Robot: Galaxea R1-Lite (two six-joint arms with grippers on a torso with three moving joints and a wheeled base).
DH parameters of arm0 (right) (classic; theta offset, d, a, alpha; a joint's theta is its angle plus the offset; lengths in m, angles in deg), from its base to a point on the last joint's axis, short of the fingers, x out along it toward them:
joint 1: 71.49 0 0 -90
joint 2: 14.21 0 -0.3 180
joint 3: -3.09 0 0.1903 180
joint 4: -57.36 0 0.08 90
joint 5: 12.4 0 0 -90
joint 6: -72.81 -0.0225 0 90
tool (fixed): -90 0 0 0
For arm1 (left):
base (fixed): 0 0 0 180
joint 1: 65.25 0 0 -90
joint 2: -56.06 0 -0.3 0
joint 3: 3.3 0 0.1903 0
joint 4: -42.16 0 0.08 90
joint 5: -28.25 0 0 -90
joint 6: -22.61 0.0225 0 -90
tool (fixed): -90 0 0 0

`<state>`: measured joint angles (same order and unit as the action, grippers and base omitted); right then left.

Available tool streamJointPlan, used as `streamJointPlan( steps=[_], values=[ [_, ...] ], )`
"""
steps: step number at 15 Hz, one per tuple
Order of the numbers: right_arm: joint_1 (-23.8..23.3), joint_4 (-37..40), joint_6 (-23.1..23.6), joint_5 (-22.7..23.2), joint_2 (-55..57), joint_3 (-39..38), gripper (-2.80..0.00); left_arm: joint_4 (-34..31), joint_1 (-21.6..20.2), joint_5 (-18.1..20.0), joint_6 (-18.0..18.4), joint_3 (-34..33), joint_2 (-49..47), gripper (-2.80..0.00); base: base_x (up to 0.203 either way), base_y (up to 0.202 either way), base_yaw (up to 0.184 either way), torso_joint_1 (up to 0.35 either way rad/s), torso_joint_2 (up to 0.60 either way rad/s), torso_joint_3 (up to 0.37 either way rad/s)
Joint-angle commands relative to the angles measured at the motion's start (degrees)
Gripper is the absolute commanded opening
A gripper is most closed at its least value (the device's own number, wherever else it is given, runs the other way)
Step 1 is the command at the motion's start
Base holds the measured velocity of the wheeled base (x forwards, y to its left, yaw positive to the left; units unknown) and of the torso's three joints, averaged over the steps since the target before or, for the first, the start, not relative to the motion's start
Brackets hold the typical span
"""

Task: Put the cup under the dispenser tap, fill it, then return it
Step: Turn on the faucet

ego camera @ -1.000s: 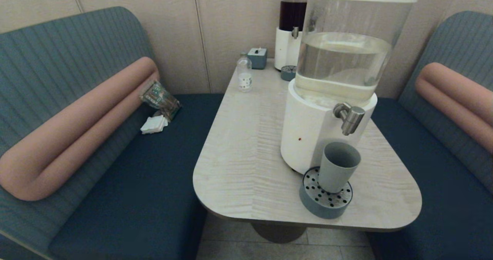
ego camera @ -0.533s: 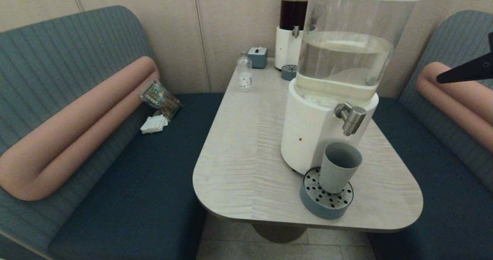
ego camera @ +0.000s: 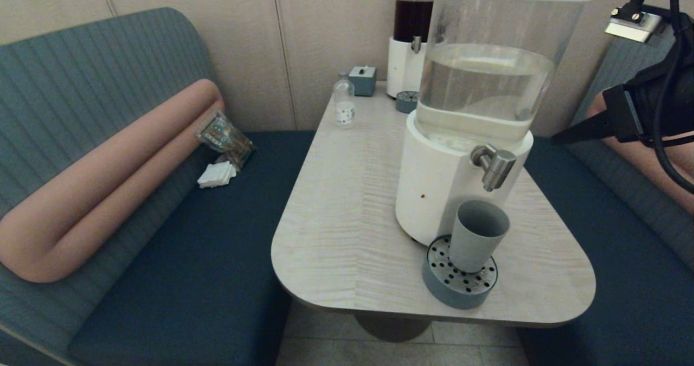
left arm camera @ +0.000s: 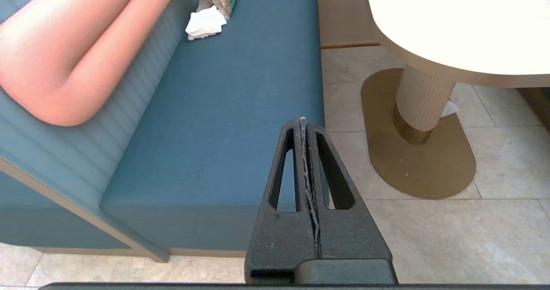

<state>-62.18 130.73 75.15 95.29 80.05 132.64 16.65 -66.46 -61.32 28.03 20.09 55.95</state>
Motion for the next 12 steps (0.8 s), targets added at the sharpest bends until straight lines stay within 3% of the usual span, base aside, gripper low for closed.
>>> streamJointPlan(
  steps=[1,4,12],
  values=[
    [0.99,-3.18,0.24,-0.57,-0.22,-2.94,-2.8,-0.05,-0.02,0.01,0.02,-0.02,-0.15,-2.8,0.0,0.0,0.0,0.0,0.0,0.0],
    [2.36,-7.34,3.07,-2.68,-0.56,-6.31,-2.8,-0.03,-0.02,0.01,0.02,0.03,-0.1,-2.8,0.0,0.0,0.0,0.0,0.0,0.0],
    [4.53,-11.69,3.64,-2.84,1.81,-5.48,-2.8,-0.05,-0.02,0.01,0.02,-0.02,-0.15,-2.8,0.0,0.0,0.0,0.0,0.0,0.0]
  ],
)
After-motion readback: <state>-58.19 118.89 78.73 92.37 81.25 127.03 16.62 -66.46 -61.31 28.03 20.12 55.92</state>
